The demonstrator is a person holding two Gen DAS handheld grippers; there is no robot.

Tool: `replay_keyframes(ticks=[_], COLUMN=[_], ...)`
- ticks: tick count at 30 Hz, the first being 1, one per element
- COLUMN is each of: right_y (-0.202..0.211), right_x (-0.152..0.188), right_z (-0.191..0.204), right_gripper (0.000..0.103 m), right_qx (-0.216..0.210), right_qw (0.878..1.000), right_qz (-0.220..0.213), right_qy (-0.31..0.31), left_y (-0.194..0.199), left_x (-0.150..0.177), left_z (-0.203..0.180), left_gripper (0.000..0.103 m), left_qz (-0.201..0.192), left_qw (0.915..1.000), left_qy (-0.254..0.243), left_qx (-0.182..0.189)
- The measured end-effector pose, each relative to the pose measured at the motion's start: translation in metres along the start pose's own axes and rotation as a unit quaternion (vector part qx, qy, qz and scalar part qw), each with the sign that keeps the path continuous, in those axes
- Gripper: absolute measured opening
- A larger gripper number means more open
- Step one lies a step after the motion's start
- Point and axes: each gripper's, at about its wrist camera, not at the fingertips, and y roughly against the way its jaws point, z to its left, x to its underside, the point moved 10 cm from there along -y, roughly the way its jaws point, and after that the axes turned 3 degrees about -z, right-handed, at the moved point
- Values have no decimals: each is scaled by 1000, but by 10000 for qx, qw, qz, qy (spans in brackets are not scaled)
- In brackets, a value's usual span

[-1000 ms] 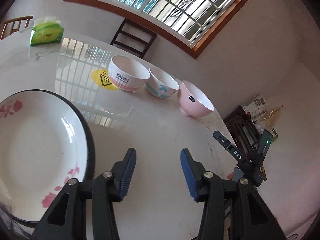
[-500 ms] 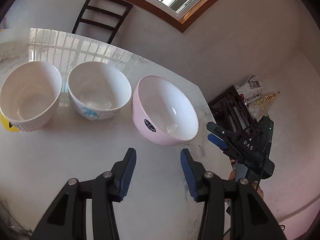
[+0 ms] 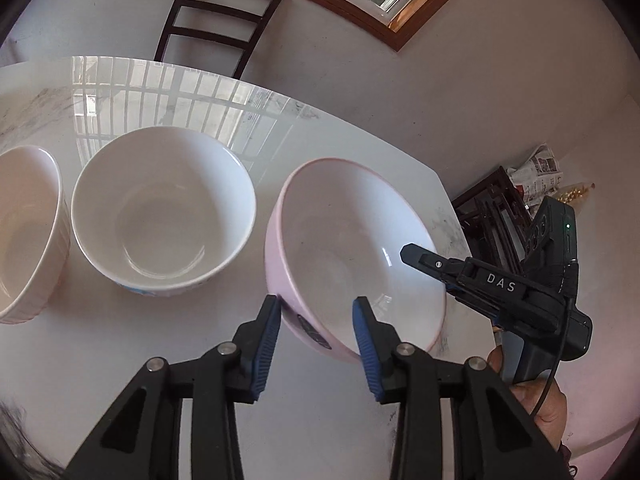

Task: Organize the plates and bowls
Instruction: 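Grip the pink bowl rim with both tools and lift it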

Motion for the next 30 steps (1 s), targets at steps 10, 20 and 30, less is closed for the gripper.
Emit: replay_keyframes(ticks=[10,20,30], right_y=[18,71,98], right_x=[27,143,250], right_z=[11,57,103], right_gripper=[14,16,20], right_qx=[-3,-615,-741], right_qw=[9996,9946,9854], right_qz=[238,725,1273], right_qy=[163,409,857], left_y=[34,144,202], left_x=[27,119,190], left_z=[17,48,82], left_gripper=[15,16,15], left_qz=[-56,-151,48], left_qw=[9999,9995,9990], left_qy=[80,54,-11], left_qx=[-124,-263,-455])
